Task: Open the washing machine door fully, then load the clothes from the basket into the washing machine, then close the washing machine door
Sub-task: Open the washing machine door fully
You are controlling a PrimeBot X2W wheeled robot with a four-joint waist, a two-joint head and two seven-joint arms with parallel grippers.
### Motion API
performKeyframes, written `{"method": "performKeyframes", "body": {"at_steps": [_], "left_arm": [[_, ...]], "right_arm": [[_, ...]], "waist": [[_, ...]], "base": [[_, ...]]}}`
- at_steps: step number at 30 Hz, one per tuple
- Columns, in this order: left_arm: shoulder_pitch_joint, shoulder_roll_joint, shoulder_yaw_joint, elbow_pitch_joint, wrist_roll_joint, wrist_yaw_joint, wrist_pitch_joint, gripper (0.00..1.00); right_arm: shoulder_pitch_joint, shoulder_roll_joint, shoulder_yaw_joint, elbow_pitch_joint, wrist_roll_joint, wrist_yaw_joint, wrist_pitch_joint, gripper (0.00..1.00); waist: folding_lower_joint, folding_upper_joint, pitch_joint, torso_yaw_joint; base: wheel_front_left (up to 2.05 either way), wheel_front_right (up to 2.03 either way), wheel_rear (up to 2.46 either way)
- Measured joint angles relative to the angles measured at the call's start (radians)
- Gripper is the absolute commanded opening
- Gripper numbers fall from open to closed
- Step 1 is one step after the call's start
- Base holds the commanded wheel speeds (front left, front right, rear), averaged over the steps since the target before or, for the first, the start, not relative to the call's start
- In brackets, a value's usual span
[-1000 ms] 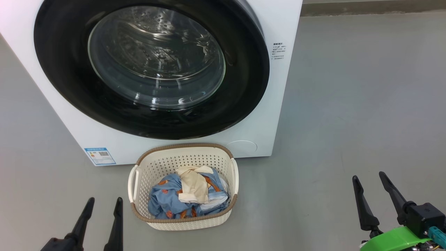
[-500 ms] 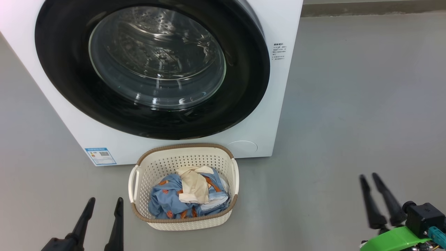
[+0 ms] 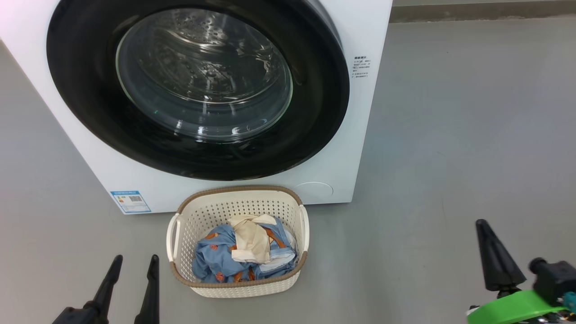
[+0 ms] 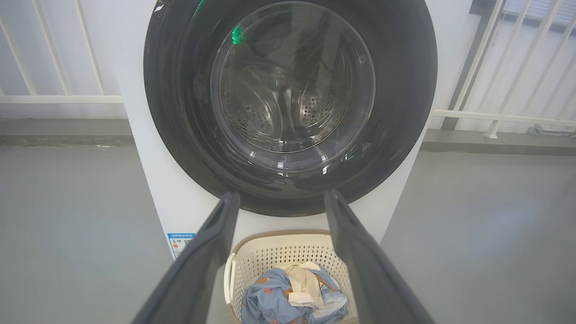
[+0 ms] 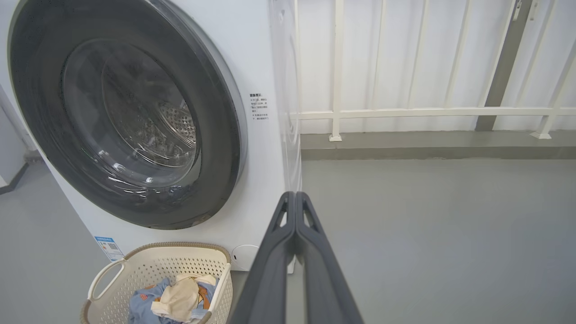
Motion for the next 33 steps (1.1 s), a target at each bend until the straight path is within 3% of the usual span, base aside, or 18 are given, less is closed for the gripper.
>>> {"method": "performKeyframes", "body": {"at_steps": [7, 14, 24, 29, 33], "left_arm": [[0.001, 0.001, -0.006, -0.005, -0.008, 0.0, 0.0, 1.0], [0.014, 0.009, -0.008, -0.018, -0.016, 0.0, -0.002, 1.0], [0.019, 0.021, -0.01, -0.039, -0.025, 0.0, -0.007, 1.0], [0.011, 0.024, -0.016, -0.051, -0.025, 0.0, -0.007, 1.0], [-0.01, 0.03, -0.027, -0.06, -0.025, 0.0, -0.007, 1.0]], "right_arm": [[-0.005, 0.04, -0.106, -0.003, 0.263, 0.0, 0.0, 0.0], [-0.066, 0.041, -0.219, 0.04, 0.681, 0.0, -0.004, 0.0], [-0.181, -0.1, -0.213, 0.158, 1.191, 0.0, 0.001, 0.0], [-0.277, -0.146, -0.215, 0.178, 1.396, 0.0, 0.115, 0.0], [-0.348, -0.157, -0.242, 0.199, 1.49, 0.0, 0.238, 0.0]], "waist": [[0.0, 0.0, 0.003, 0.003], [0.0, 0.0, 0.016, 0.017], [0.0, 0.0, 0.08, 0.04], [0.0, 0.0, 0.127, 0.049], [0.0, 0.0, 0.166, 0.058]], "base": [[0.0, 0.0, 0.0], [0.0, 0.0, 0.0], [0.0, 0.0, 0.0], [0.0, 0.0, 0.0], [0.0, 0.0, 0.0]]}}
